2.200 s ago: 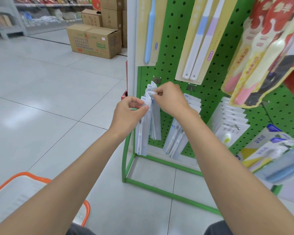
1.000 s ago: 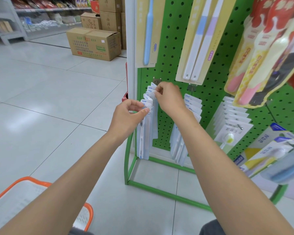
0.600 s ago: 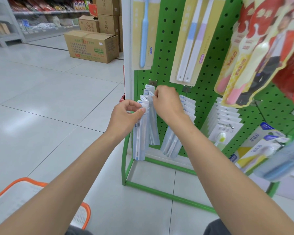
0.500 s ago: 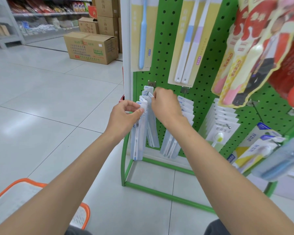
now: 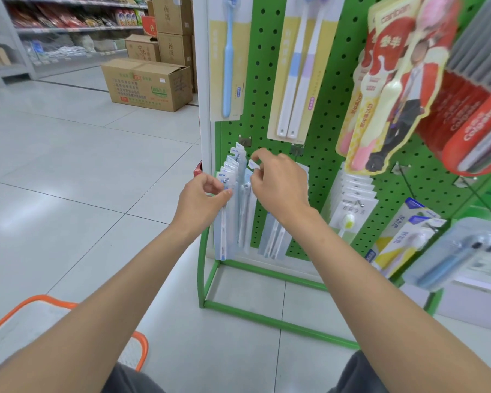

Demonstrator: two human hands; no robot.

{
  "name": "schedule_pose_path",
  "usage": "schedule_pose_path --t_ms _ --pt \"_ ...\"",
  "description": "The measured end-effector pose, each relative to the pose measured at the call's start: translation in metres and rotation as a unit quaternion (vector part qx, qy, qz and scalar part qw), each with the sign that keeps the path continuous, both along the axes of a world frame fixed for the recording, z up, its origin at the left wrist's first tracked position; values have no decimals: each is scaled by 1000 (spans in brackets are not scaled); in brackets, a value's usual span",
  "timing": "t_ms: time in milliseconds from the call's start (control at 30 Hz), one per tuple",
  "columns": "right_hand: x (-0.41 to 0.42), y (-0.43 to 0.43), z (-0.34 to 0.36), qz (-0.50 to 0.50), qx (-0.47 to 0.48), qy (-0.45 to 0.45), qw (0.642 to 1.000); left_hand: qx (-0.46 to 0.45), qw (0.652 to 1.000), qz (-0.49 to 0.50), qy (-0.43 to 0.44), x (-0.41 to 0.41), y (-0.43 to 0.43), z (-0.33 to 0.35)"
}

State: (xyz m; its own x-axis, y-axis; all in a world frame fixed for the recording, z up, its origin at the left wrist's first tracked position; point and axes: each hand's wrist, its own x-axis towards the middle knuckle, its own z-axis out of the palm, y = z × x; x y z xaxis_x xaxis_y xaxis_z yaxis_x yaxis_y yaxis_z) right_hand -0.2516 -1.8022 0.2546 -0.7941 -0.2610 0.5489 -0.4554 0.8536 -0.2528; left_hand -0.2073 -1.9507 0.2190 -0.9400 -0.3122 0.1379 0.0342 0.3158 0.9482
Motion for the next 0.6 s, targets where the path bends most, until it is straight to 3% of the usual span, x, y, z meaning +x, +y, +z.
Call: schedule_pose_path --t_ms 167,367,600 --pt "21 20 -1 26 -53 -57 997 9 998 -57 -26 14 8 -1" --pt "43 37 0 105 -221 -164 955 -7 988 -153 -31 33 25 5" --pt "55 58 -10 93 -281 -213 931 -40 987 -157 -22 40 40 -4"
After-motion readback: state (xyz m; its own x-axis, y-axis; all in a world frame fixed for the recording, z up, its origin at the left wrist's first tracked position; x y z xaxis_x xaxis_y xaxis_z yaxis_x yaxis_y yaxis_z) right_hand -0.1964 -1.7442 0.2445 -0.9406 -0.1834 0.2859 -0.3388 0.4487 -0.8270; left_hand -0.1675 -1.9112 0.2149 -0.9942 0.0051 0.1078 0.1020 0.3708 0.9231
